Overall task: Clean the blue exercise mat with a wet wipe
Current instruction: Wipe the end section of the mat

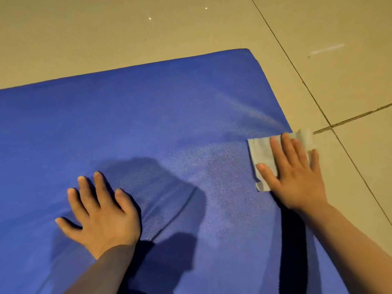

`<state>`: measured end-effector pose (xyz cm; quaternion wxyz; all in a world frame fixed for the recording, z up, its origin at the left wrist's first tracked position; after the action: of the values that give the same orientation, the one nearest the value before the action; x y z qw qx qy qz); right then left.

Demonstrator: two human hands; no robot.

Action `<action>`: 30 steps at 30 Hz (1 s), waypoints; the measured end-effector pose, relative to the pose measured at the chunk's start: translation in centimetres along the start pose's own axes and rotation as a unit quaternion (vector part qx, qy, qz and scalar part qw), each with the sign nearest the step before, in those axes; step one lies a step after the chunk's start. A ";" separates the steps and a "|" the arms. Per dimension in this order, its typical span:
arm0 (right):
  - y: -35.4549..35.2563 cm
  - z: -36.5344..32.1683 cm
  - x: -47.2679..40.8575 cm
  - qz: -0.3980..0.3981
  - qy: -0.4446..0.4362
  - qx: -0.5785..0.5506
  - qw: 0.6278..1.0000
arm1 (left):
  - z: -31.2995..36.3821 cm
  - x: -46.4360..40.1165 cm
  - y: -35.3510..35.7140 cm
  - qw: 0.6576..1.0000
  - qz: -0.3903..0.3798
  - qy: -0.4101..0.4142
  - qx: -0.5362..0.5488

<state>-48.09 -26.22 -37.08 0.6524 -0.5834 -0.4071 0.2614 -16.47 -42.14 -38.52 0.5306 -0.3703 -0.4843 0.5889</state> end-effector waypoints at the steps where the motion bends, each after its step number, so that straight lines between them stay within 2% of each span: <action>1: -0.3 1.1 -0.3 -0.025 0.034 0.013 0.999 | 0.0 0.0 -0.1 1.000 0.002 -0.002 0.003; 4: -0.6 -1.0 -0.8 -0.017 0.084 0.001 0.996 | 0.0 -0.1 -0.1 1.000 0.001 -0.005 0.008; 6: 0.1 -5.7 -1.1 0.030 0.057 -0.023 0.998 | 0.0 -0.1 -0.1 1.000 -0.004 -0.006 0.009; 9: 1.2 -15.2 -0.5 0.094 -0.089 -0.025 0.991 | 0.1 0.1 -0.2 1.000 -0.008 -0.003 0.009; 11: 1.1 -19.4 -0.6 0.079 -0.188 -0.053 0.978 | 0.0 0.0 -0.3 1.000 -0.007 -0.006 0.013; 13: 0.9 -19.0 -2.4 0.072 -0.287 -0.055 0.954 | 0.1 -0.1 -0.3 1.000 -0.007 0.001 0.012; 14: 0.9 -17.3 -3.5 0.079 -0.310 -0.046 0.946 | 0.1 -0.1 -0.3 1.000 -0.010 0.004 0.008; 15: 0.7 -14.8 -4.7 0.084 -0.293 -0.039 0.952 | 0.0 -0.2 -0.3 1.000 -0.014 0.005 0.005; 18: -1.0 -5.1 -7.9 0.053 -0.095 -0.059 0.992 | -0.2 -0.1 -0.3 1.000 -0.014 0.009 0.008; 20: -1.7 -1.0 -8.0 0.022 -0.019 -0.060 0.998 | -0.2 -0.1 -0.2 1.000 -0.013 0.014 0.009; 22: -1.7 -0.9 -7.3 0.030 0.012 -0.065 0.997 | -0.2 -0.4 -0.1 1.000 -0.010 0.016 0.005; 25: -0.2 -5.7 -5.0 0.040 0.093 -0.076 0.992 | -0.4 -0.3 0.0 1.000 -0.015 0.025 0.005; 27: 1.0 -10.4 -2.5 0.053 0.042 -0.074 0.995 | -0.5 -0.3 -0.2 0.999 -0.020 0.027 0.019; 30: 2.1 -16.8 1.9 0.066 -0.144 -0.069 0.985 | -1.0 -0.6 -1.6 0.995 -0.069 0.048 0.059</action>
<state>-32.72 -33.47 -38.49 0.5264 -0.6087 -0.4748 0.3564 -14.97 -42.61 -37.32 0.6131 -0.3320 -0.4472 0.5603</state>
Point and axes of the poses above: each hand's wrist, its own x-axis away from the middle knuckle, its own y-axis out of the palm, z = x × y, the point moved 2 cm from there along -x, towards the middle knuckle, and after that the axes turned 7 degrees about -y, right-handed, at the moved point
